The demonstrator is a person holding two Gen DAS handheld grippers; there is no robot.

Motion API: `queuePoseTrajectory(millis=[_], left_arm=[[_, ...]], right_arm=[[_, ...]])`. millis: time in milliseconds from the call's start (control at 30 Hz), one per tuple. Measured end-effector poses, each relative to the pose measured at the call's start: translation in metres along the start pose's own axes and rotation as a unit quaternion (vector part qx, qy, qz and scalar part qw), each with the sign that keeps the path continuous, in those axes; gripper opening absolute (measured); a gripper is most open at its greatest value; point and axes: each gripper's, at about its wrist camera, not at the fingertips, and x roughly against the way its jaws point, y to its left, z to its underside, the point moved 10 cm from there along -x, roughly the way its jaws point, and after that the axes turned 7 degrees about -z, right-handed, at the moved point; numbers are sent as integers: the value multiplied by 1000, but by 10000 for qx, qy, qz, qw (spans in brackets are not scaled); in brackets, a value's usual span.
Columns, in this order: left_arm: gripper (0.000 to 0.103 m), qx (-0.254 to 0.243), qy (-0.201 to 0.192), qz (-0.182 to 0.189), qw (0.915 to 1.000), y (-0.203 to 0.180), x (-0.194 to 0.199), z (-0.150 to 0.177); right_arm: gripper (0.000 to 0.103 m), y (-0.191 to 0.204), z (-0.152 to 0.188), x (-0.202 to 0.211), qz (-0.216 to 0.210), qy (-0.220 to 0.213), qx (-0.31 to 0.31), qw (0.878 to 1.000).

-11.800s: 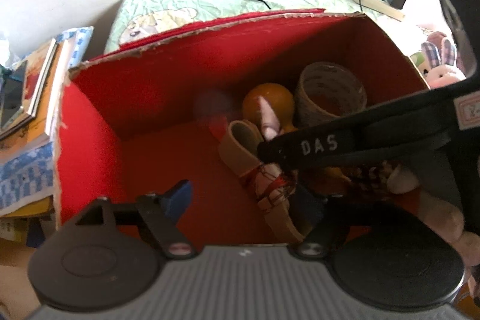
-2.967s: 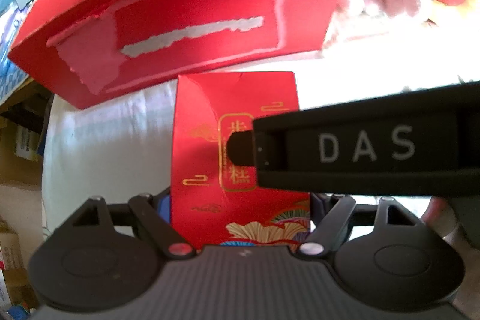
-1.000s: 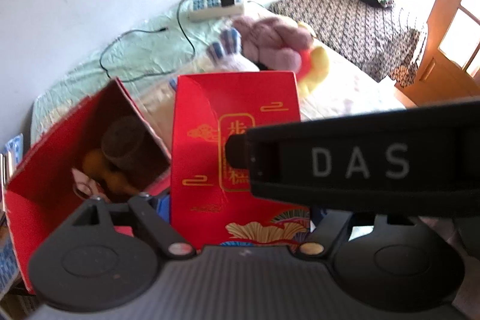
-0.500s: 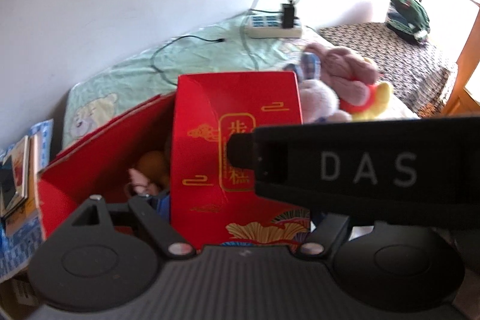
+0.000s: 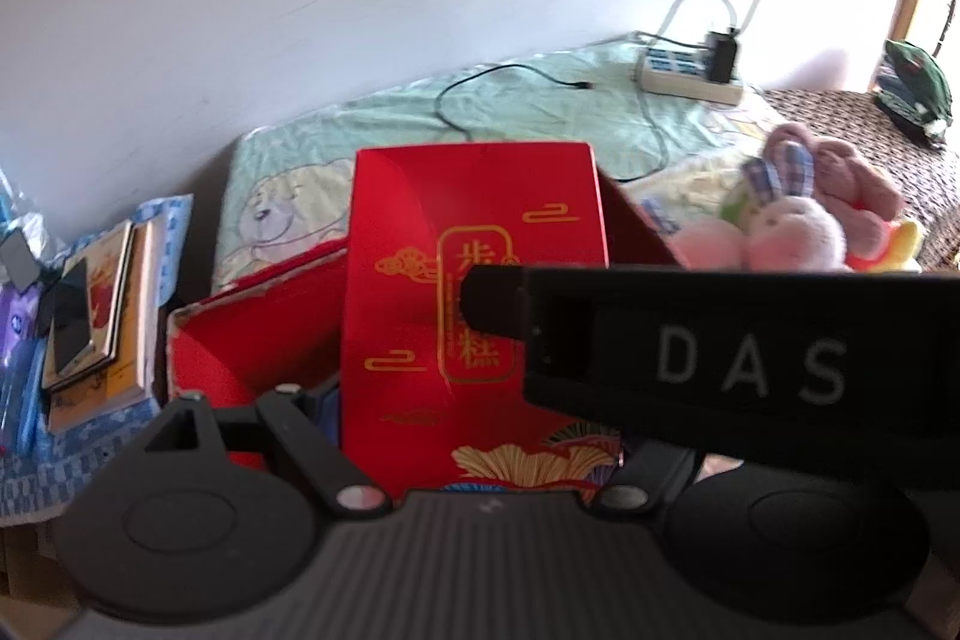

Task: Organize objects
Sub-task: 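Carry the held red gift box up and over the red box opening, then lower the red gift box into the red box beside the shoe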

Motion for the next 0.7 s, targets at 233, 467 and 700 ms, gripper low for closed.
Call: queuePoseTrajectory(millis=[233, 467, 700], left_arm=[[79, 276, 248, -154, 9992, 26, -37, 6], [79, 534, 673, -357, 9957, 44, -69, 27], [79, 762, 1058, -618, 9895, 55, -84, 46]], right_arm=[[52, -4, 3, -44, -158, 349, 62, 9992], [52, -9, 18, -82, -321, 886, 101, 9955], [52, -8, 32, -107, -545, 1432, 351, 9876]])
